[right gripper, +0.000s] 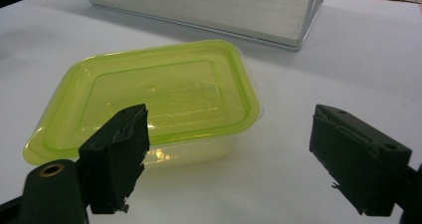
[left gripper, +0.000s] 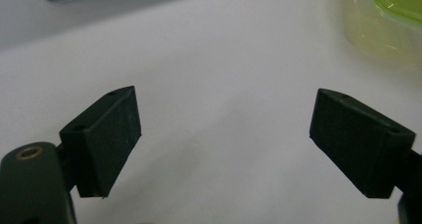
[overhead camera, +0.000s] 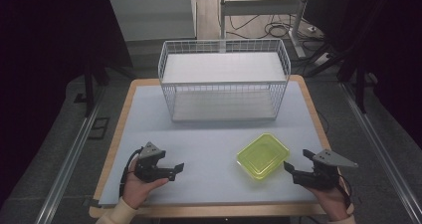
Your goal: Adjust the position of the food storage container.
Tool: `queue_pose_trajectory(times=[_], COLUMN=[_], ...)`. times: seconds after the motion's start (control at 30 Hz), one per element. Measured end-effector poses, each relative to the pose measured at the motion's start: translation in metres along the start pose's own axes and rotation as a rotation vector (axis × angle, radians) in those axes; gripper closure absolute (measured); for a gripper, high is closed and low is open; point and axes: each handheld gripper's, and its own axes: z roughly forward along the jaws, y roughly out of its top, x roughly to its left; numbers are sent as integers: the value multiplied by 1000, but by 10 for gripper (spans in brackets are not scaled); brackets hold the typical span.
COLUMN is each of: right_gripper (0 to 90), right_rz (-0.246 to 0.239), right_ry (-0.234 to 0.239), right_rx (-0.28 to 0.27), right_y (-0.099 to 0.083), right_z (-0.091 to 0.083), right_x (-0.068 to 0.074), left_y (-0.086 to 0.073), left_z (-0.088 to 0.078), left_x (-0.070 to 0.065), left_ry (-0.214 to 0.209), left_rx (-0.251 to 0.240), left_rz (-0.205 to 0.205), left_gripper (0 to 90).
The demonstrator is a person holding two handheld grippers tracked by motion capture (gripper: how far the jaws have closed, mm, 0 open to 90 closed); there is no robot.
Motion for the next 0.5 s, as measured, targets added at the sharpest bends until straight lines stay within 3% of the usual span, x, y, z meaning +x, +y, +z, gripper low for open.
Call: queue_pose_trajectory(times=[0.13, 0.2, 0.37, 0.5], right_gripper=[162, 162, 153, 160], right_rz=[4, 4, 5, 5], right_ry=[16, 26, 18, 14], right_rx=[2, 9, 1, 9], right_y=[0, -3, -1, -2], right_z=[-1, -1, -2, 0], right_x=[-3, -5, -6, -6], left_y=[1, 2, 3, -2], left_z=[4, 3, -2, -4], left_x=[-1, -6, -8, -8], left_ry=[-21, -20, -22, -10], left_rx=[5, -3, -32, -17], left_rz=[-11, 15, 19, 39], left_gripper=[126, 127, 133, 140])
